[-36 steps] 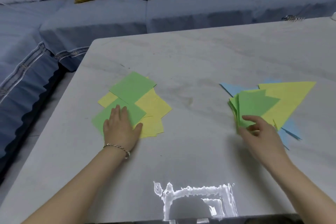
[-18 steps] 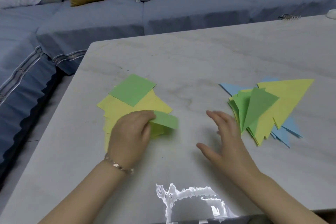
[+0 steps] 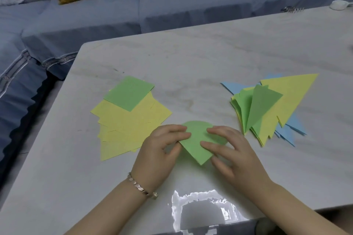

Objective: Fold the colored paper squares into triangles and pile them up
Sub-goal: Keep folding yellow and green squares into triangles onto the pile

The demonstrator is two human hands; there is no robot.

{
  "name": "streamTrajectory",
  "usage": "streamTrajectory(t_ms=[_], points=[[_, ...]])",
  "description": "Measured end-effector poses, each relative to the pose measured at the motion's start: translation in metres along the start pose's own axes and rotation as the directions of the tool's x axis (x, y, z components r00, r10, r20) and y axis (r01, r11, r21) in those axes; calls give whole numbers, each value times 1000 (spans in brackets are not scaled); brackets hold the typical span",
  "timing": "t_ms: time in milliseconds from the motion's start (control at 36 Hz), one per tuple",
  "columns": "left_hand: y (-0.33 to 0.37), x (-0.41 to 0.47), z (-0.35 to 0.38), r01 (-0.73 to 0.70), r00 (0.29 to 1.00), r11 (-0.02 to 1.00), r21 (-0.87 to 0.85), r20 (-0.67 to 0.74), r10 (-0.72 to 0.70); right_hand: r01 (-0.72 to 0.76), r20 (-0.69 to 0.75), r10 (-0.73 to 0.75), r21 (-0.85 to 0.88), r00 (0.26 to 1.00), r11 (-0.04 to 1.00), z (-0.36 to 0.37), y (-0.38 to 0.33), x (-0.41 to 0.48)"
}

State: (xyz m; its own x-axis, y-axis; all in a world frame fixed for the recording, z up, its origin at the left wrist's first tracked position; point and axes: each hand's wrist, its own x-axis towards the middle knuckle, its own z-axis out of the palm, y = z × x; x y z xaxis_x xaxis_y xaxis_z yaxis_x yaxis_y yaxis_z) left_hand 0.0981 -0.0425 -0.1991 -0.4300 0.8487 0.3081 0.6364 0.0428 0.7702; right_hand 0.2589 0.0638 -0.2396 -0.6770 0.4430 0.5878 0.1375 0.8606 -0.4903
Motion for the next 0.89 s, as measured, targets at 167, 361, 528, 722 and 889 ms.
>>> streamTrajectory(t_ms=[167, 361, 528, 722, 889], points=[[-7, 10, -11, 502, 855, 832, -237, -8, -518, 117, 3, -117, 11, 993, 993, -7, 13, -3], [-16, 34, -21, 860, 409, 146, -488, 491, -769, 269, 174, -276, 59, 945, 961, -8, 14, -10], [-19, 39, -17, 829, 528, 550, -97, 460, -714, 299, 256, -312, 88, 915, 950, -11, 10, -13], [-11, 33, -3, 679, 721, 721, -136, 309, -620, 42, 168, -81, 221, 982, 974, -15, -3, -12], [10, 18, 3, 526, 827, 821, -221, 358, -434, -581, 183, 555, 364, 811, 729, -15, -14, 6]])
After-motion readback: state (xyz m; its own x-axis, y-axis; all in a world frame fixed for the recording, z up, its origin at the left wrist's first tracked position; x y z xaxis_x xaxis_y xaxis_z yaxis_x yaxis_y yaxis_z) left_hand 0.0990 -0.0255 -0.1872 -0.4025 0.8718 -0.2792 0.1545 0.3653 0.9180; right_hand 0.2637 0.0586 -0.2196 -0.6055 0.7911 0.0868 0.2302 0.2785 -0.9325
